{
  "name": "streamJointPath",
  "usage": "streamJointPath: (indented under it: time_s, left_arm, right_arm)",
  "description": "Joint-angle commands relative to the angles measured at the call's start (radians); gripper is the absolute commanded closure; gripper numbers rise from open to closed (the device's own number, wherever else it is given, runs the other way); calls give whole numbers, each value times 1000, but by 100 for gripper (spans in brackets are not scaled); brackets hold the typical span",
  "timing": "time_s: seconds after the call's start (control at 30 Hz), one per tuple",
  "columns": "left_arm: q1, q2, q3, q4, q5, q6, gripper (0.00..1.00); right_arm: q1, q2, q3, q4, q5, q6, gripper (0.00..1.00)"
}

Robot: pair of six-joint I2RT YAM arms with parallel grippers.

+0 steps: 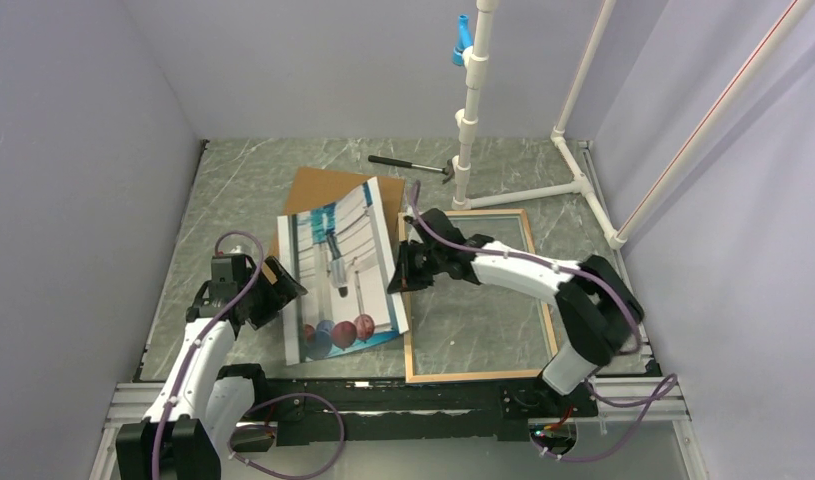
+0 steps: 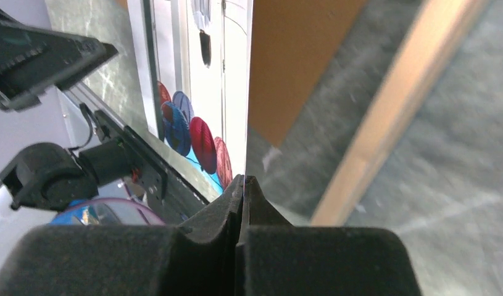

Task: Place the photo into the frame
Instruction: Move the photo to the center of the board, then pick up the photo at the center of the board.

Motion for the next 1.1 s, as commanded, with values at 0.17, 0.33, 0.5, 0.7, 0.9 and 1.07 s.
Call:
streamJointPath:
  time_s: [0.17,0.33,0.5,0.7,0.9,1.07]
  left_arm:
    - [-6,-12,43,0,36,25,7]
    - [-8,-4,32,14,45,24,7]
    - [-9,-13,28,22,67,34,8]
    - [-13,-38,14,80,152,47,9]
    - [-23,-50,11,172,293,38,11]
    - [-50,-69,34,212,335,23,11]
  right_arm:
    - [-13,-354,-272,-121,119,-25,100]
    - [-15,-387,-340,-162,181,-44,50]
    - [-65,-338,-286,-200,233,-110,27]
    - [-243,-282,-310,-32,-35,-157,29]
    - [-279,-218,-304,111,-207,-150,33]
    - [-278,-161,-314,258,-283,-78,42]
